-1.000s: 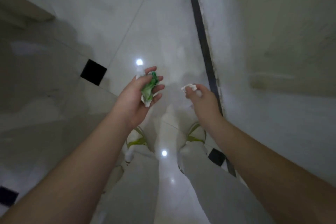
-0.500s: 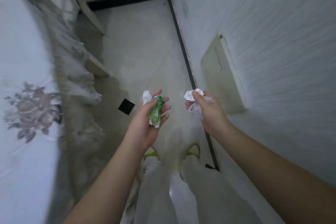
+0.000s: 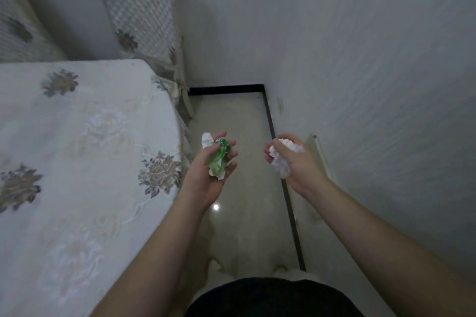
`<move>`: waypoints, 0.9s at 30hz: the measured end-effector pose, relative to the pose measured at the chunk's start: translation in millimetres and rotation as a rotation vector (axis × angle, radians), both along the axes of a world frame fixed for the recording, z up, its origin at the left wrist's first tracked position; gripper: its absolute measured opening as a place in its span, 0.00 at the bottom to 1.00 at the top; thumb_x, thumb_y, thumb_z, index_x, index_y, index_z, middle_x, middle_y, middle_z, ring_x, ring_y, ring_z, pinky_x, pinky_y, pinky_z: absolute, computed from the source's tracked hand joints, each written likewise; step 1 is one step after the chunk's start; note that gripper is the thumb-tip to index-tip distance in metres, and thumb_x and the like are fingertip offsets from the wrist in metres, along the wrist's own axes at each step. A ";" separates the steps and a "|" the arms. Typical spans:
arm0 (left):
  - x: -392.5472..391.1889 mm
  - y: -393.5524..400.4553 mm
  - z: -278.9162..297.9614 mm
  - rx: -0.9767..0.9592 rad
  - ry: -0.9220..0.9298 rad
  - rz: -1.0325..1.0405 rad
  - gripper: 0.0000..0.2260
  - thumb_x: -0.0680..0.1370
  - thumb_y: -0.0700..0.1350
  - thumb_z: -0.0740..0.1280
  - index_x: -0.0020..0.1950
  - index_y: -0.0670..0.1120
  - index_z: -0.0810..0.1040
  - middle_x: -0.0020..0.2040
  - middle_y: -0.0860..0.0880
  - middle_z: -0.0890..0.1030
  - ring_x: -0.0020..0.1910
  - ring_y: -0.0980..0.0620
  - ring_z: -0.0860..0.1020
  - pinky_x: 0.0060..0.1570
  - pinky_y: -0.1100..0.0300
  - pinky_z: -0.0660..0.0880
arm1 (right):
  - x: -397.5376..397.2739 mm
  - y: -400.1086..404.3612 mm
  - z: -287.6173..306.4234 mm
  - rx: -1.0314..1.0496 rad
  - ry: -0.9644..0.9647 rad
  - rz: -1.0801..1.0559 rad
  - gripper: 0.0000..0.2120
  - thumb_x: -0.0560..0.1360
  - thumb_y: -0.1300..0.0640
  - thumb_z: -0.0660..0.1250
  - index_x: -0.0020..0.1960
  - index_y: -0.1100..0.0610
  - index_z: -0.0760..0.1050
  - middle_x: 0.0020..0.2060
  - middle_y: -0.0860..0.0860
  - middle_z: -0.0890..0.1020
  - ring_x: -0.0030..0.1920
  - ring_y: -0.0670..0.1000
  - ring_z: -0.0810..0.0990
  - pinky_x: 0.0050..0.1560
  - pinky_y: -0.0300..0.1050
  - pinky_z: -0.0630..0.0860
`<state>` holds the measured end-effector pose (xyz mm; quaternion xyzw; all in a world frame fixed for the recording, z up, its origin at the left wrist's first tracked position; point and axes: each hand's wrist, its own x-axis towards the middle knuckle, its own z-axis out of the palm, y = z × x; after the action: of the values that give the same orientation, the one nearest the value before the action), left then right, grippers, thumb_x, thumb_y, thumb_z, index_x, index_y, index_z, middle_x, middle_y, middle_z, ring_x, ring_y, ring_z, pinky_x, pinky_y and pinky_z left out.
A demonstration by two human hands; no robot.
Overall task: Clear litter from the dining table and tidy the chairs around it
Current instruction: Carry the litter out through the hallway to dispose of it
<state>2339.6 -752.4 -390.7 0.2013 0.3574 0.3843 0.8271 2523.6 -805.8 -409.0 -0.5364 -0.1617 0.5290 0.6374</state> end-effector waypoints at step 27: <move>-61.7 30.2 68.7 0.121 0.030 0.386 0.13 0.72 0.41 0.63 0.56 0.46 0.76 0.46 0.46 0.80 0.39 0.51 0.78 0.40 0.59 0.74 | -27.9 111.3 59.7 -0.068 0.100 0.553 0.22 0.69 0.42 0.69 0.27 0.52 0.63 0.23 0.49 0.65 0.26 0.50 0.69 0.34 0.46 0.73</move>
<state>2277.9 -722.3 -322.0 0.1840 0.3778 0.5533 0.7192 2495.7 -694.6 -349.3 -0.4665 -0.2523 0.7136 0.4577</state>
